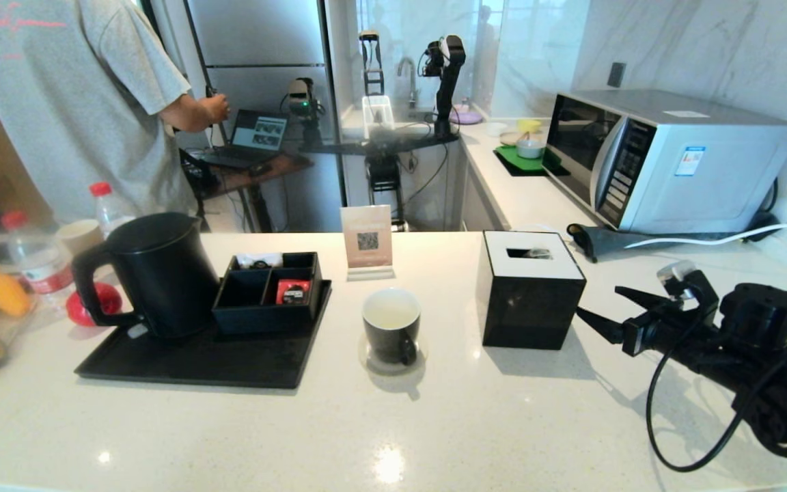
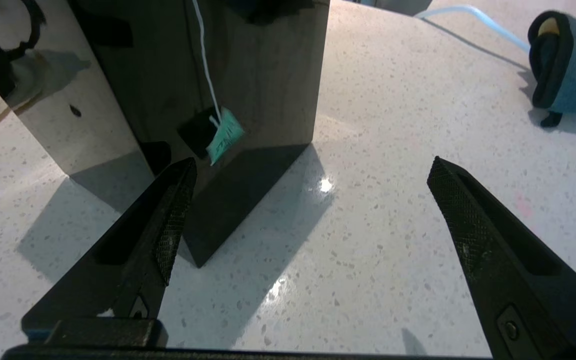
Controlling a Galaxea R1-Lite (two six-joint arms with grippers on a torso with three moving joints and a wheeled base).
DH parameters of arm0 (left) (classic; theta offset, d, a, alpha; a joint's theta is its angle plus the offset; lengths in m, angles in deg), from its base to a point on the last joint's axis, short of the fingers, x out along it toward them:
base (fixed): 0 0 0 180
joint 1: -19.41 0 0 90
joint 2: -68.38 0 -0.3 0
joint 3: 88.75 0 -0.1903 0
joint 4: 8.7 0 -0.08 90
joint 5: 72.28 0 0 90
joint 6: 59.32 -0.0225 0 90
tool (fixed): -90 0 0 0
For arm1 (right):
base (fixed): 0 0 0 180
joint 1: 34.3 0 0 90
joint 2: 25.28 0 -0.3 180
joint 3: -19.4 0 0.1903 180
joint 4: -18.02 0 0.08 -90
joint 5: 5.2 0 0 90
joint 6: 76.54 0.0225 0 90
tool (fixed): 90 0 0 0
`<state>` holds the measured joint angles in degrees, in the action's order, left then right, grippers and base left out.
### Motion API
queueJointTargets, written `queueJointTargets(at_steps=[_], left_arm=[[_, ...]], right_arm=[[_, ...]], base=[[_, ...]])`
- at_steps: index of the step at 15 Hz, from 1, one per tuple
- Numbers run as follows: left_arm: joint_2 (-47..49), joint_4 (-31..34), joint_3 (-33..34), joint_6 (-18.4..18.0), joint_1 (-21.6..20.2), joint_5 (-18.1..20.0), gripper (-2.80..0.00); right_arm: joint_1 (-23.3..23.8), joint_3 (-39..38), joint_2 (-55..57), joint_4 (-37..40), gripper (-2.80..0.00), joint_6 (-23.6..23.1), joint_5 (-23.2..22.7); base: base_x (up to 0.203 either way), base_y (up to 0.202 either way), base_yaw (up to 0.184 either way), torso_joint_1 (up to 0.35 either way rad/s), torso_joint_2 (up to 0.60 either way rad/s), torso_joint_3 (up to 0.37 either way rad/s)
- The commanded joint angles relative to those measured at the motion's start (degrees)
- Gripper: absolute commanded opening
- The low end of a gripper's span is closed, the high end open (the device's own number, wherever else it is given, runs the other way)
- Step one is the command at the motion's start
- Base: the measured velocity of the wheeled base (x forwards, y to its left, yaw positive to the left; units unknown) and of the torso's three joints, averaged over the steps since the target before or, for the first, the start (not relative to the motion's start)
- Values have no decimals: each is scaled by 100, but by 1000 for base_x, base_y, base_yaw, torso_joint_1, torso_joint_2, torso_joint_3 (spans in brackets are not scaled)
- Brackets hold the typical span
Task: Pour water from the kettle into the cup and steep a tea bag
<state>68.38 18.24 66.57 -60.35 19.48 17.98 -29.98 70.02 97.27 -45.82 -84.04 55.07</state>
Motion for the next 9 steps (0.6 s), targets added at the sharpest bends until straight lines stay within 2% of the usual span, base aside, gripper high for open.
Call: queueJointTargets(at_steps=[1,4,9], left_arm=[[0,3,0,-2,-7,0,-280],[0,3,0,-2,-2,0,-280],[0,3,0,-2,0,0,-280]], right_arm=[[40,-70,30,-244,0,-4,-8],[329,-64,46,-244,0,-3,11],[1390,520,-302,-204,0,217,-51]], base=[[0,0,0,0,0,0],[0,0,0,0,0,0],[0,0,0,0,0,0]])
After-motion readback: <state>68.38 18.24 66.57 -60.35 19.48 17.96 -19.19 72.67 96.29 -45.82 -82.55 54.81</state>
